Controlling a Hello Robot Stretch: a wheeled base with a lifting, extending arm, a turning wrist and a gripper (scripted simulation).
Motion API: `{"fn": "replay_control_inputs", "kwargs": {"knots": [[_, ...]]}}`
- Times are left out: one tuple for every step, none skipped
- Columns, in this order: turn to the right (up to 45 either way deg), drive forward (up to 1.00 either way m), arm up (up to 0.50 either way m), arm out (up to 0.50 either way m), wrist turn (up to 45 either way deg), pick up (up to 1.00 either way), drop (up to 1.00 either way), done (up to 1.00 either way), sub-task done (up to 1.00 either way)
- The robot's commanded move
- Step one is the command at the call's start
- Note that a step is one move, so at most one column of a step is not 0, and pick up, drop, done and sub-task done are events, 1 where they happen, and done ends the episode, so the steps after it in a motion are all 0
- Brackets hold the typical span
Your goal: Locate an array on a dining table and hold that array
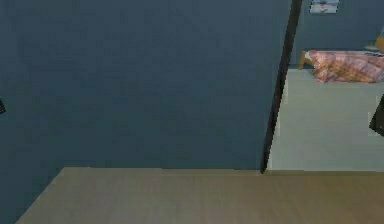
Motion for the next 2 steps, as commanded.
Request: {"fn": "replay_control_inputs", "kwargs": {"knots": [[0.0,0.75,0.00,0.00,0.0,0.00,0.00,0.00,0.00],[45.0,0.00,0.00,0.00,0.0,0.00,0.00,0.00,0.00]]}}
